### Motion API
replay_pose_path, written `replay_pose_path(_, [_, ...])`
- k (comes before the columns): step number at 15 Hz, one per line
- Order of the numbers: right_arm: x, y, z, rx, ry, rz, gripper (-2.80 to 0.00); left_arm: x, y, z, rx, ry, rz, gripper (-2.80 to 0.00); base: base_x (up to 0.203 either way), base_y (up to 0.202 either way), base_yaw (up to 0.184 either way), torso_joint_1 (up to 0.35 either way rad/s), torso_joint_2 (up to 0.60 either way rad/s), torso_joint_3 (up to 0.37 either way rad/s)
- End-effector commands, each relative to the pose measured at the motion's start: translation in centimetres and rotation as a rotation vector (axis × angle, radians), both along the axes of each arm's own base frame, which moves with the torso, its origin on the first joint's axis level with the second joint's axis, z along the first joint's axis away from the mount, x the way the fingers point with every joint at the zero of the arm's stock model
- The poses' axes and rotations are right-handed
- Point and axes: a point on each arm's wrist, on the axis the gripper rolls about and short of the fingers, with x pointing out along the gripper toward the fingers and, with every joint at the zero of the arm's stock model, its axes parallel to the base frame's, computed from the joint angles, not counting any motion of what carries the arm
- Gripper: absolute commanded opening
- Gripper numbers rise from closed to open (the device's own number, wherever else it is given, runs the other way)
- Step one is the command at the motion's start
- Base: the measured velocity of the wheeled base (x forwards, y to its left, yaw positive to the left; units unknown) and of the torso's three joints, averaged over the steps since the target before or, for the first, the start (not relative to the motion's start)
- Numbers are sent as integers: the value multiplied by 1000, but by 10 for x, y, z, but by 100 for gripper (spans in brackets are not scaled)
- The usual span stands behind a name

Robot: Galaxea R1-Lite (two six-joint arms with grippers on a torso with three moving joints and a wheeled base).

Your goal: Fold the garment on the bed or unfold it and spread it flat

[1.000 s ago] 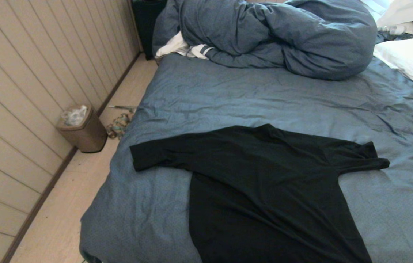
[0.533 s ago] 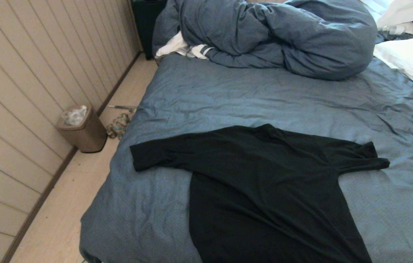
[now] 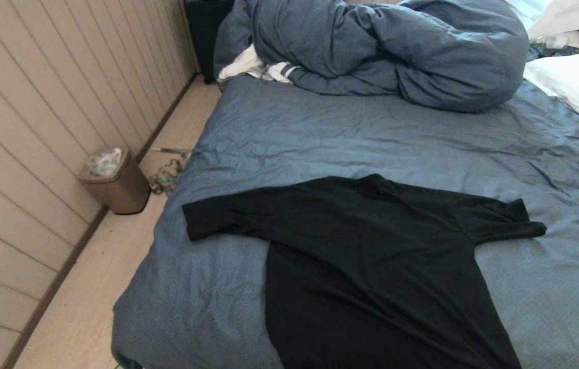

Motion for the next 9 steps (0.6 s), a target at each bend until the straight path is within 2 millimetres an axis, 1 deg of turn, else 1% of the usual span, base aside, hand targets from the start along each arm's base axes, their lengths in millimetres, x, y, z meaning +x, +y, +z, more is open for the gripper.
replay_pose_path(1, [0,0,0,0,1,1,-280,0,0,0,0,-1,0,-280,0,0,0,0,0,0])
replay_pose_path(9, [0,0,0,0,1,1,-280,0,0,0,0,-1,0,-280,0,0,0,0,0,0])
